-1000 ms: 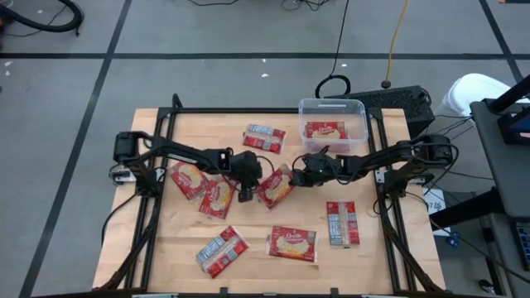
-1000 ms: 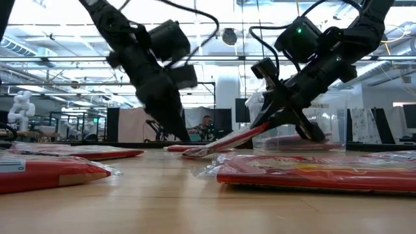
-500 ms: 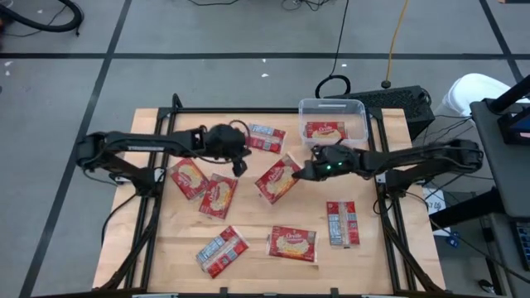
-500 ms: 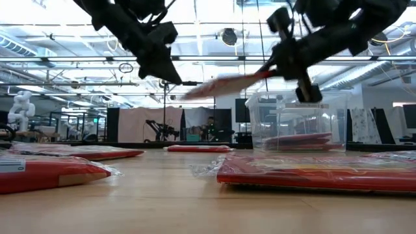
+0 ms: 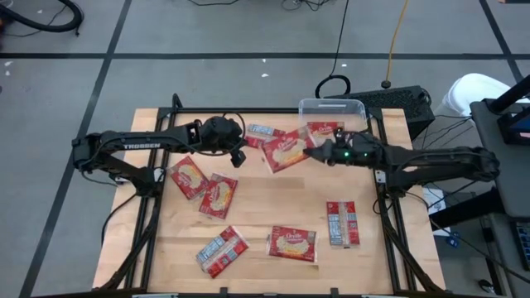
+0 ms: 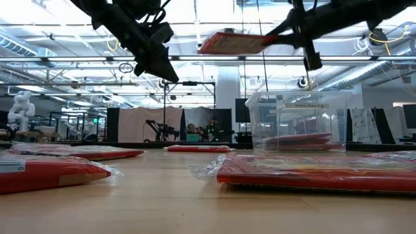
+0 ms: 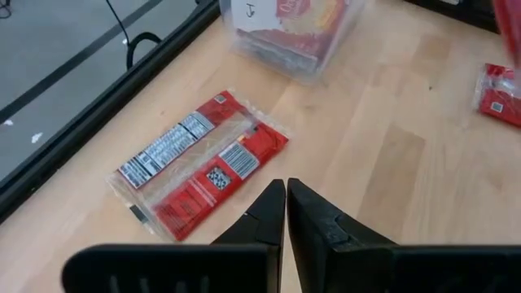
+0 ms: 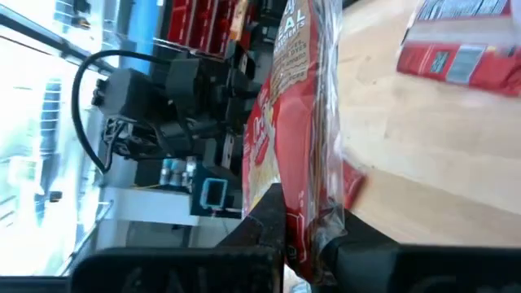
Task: Sort popcorn bags into baskets
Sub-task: Put the popcorn bag into the transparent container
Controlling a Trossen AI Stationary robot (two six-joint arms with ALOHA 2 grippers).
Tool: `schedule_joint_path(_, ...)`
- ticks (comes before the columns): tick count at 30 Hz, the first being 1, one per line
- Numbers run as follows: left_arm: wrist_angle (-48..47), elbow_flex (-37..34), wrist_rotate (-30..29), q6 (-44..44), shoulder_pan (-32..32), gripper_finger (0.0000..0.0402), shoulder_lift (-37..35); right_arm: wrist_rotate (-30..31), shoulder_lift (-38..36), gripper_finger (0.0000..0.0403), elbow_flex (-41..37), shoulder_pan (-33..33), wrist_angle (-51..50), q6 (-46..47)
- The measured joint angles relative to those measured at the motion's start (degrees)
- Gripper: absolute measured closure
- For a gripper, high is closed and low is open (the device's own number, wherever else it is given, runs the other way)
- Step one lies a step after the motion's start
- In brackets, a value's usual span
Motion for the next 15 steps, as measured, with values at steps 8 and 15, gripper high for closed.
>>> schedule_joint_path(8, -0.06, 0.0, -0.07, 0.95, 0.03, 0.038, 0.01, -0.08, -1.08, 0.0394, 12.28, -4.06, -18.06, -5.07)
schedule_joint_path(15, -0.39, 0.0, -0.09, 0.86, 0.03, 0.038, 0.0, 5.9, -1.08, 0.0393, 21.95, -8.63, -32.57, -11.46)
